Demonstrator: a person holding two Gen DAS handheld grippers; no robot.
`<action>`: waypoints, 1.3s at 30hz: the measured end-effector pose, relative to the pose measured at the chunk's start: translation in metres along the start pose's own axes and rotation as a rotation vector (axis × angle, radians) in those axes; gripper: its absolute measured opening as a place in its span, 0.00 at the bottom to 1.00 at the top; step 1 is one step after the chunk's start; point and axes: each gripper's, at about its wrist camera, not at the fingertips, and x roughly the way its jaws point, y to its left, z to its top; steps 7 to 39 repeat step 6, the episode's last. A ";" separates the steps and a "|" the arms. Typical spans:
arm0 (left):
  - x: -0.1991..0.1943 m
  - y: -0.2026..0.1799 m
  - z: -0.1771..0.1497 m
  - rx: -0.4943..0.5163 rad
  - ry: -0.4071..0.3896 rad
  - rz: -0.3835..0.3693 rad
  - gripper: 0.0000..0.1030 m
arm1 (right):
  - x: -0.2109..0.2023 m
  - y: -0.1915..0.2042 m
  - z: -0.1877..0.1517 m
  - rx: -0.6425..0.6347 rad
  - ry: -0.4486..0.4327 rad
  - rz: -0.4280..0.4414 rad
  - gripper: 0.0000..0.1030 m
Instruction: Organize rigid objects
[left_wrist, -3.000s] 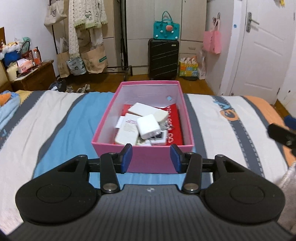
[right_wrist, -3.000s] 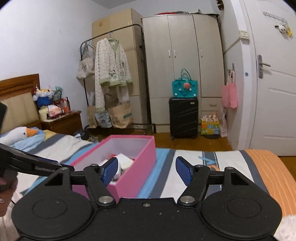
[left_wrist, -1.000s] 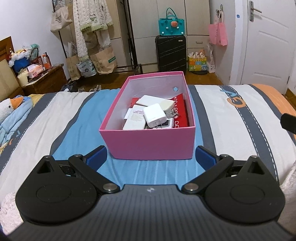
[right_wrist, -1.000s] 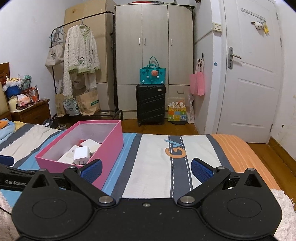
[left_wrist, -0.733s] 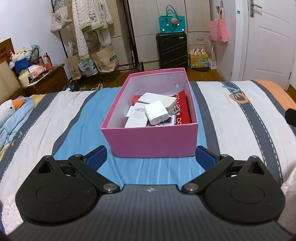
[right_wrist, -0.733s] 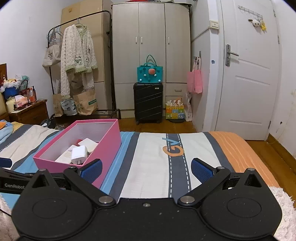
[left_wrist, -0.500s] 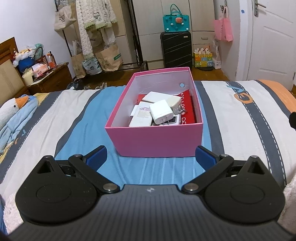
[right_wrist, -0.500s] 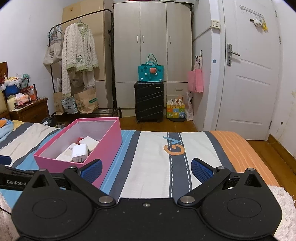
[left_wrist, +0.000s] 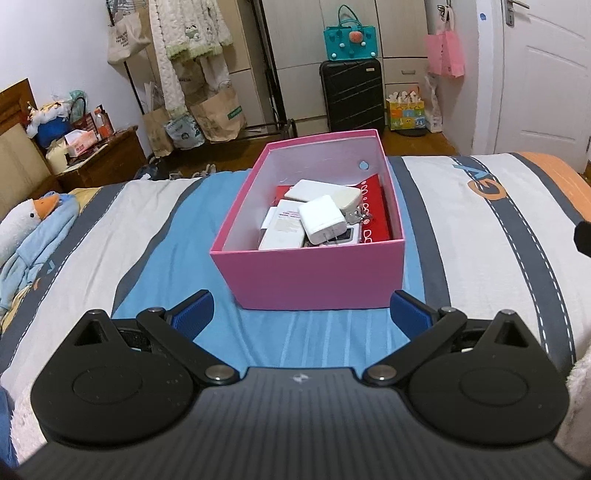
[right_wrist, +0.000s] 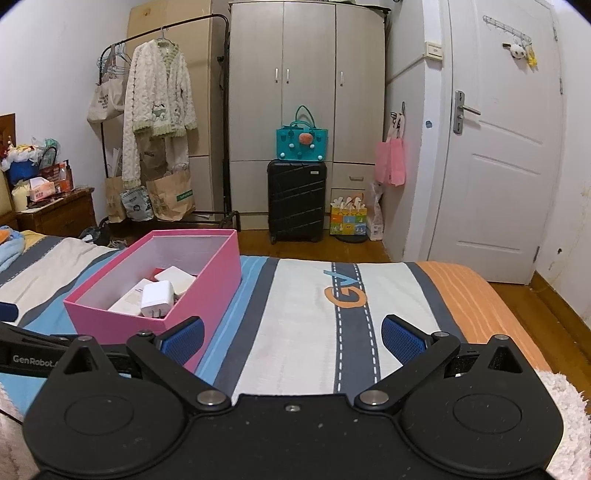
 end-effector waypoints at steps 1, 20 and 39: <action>0.000 0.000 0.000 0.001 0.002 -0.004 1.00 | 0.001 -0.001 0.000 0.003 0.003 0.000 1.00; -0.001 0.000 0.000 0.001 -0.006 0.012 1.00 | 0.002 0.000 -0.001 0.010 0.005 0.004 1.00; -0.001 0.000 0.000 0.001 -0.006 0.012 1.00 | 0.002 0.000 -0.001 0.010 0.005 0.004 1.00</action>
